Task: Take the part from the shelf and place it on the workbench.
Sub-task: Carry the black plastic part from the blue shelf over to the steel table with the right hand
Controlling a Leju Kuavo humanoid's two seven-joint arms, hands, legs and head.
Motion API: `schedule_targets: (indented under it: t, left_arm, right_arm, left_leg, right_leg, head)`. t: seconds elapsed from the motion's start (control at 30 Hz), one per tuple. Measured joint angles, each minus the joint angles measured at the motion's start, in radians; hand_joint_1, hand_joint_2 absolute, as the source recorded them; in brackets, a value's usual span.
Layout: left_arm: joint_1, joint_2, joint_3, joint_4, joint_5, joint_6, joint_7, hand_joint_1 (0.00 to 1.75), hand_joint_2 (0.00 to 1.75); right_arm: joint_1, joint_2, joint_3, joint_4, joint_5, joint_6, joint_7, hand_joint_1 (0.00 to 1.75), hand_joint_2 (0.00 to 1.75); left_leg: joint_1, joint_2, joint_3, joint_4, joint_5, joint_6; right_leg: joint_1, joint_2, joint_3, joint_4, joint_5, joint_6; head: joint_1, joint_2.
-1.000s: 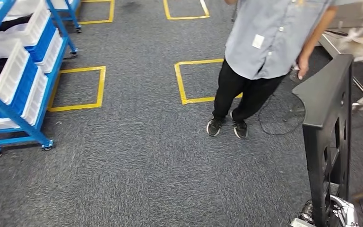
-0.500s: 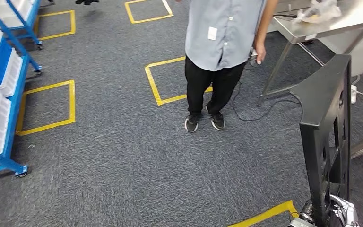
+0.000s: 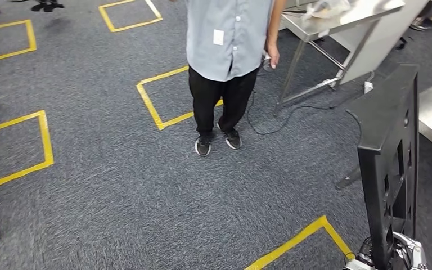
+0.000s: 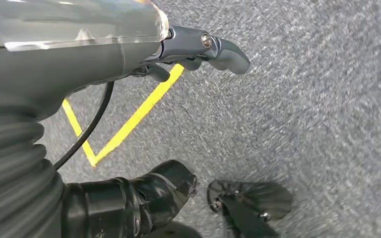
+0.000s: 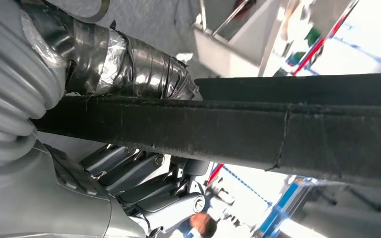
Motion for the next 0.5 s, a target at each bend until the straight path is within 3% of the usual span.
schedule_targets:
  t: [0.03, 0.07, 0.13, 0.2, 0.23, 0.3, 0.33, 0.4, 0.43, 0.5]
  left_arm:
    - [0.001, 0.000, 0.000, 0.000, 0.000, -0.001, 0.000, 0.00, 1.75]
    - [0.001, 0.000, 0.000, 0.000, 0.000, -0.001, 0.001, 0.00, 1.75]
    - [-0.001, 0.000, 0.000, 0.000, 0.000, -0.002, 0.001, 0.00, 1.75]
    - [-0.002, 0.000, 0.000, 0.000, 0.000, -0.003, 0.001, 0.00, 1.75]
    - [-0.003, -0.001, 0.000, 0.000, 0.000, -0.004, 0.001, 0.00, 1.75]
    - [-0.007, -0.001, 0.000, 0.000, 0.000, -0.004, 0.000, 0.00, 1.75]
    - [-0.008, -0.001, 0.000, 0.000, 0.000, -0.004, 0.000, 0.00, 1.75]
    - [-0.008, 0.000, 0.000, 0.000, 0.000, -0.004, 0.000, 0.00, 1.75]
    - [-0.006, 0.000, 0.000, 0.000, 0.000, -0.005, -0.001, 0.00, 1.75]
    - [-0.003, 0.000, 0.000, 0.000, 0.001, -0.008, -0.003, 0.00, 1.75]
  right_arm:
    - [0.001, 0.000, 0.000, 0.000, 0.000, 0.000, 0.000, 1.75, 1.75]
    - [0.001, 0.000, 0.000, 0.001, 0.000, 0.000, 0.000, 1.75, 1.75]
    - [0.002, 0.000, 0.000, 0.001, 0.000, 0.000, 0.000, 1.75, 1.75]
    - [0.001, 0.000, 0.000, 0.001, 0.001, 0.000, 0.000, 1.75, 1.75]
    - [0.001, 0.000, 0.000, 0.002, 0.001, 0.000, 0.000, 1.75, 1.75]
    - [0.003, 0.000, 0.000, 0.002, 0.002, 0.000, 0.000, 1.75, 1.75]
    - [0.005, 0.000, 0.000, 0.001, 0.002, 0.000, 0.000, 1.75, 1.75]
    - [0.006, 0.000, 0.000, 0.001, 0.002, -0.001, 0.000, 1.75, 1.75]
    - [0.006, 0.000, 0.000, 0.001, 0.002, -0.001, 0.000, 1.75, 1.75]
    - [0.005, 0.000, 0.000, 0.002, 0.003, 0.000, 0.000, 1.75, 1.75]
  left_leg:
    - [-0.001, 0.014, 0.001, 0.000, -0.002, 0.000]
    - [-0.002, 0.027, 0.002, 0.000, -0.004, 0.000]
    - [-0.002, 0.048, 0.010, 0.001, -0.009, -0.004]
    - [-0.007, 0.066, 0.019, 0.002, -0.017, -0.013]
    - [-0.009, 0.075, 0.022, 0.002, -0.019, -0.017]
    - [-0.011, 0.094, 0.027, 0.001, -0.023, -0.025]
    - [-0.010, 0.090, 0.028, 0.005, -0.029, -0.031]
    - [-0.006, 0.046, 0.009, 0.057, -0.066, -0.040]
    - [-0.002, 0.015, -0.017, 0.113, -0.098, -0.044]
    - [0.000, -0.012, -0.081, 0.246, -0.155, -0.049]
  right_leg:
    - [-0.002, -0.004, -0.013, 0.028, -0.003, 0.002]
    - [-0.003, -0.008, -0.007, 0.019, 0.014, 0.003]
    - [-0.001, -0.033, 0.060, -0.105, 0.079, -0.002]
    - [0.010, -0.073, 0.122, -0.223, 0.116, -0.014]
    - [0.015, -0.083, 0.133, -0.246, 0.117, -0.020]
    - [0.018, -0.067, 0.131, -0.251, 0.117, -0.030]
    - [0.014, -0.056, 0.132, -0.255, 0.119, -0.034]
    - [0.006, -0.035, 0.135, -0.265, 0.127, -0.047]
    - [0.004, -0.025, 0.135, -0.267, 0.129, -0.052]
    - [0.003, -0.002, 0.133, -0.267, 0.130, -0.056]
  head:
    - [0.000, 0.000]
    - [0.000, 0.000]
    - [0.000, 0.000]
    - [0.000, 0.000]
    - [0.000, 0.000]
    - [0.000, 0.000]
    - [0.000, 0.000]
    - [-0.001, 0.000]
    - [-0.001, 0.000]
    - [-0.001, 0.000]
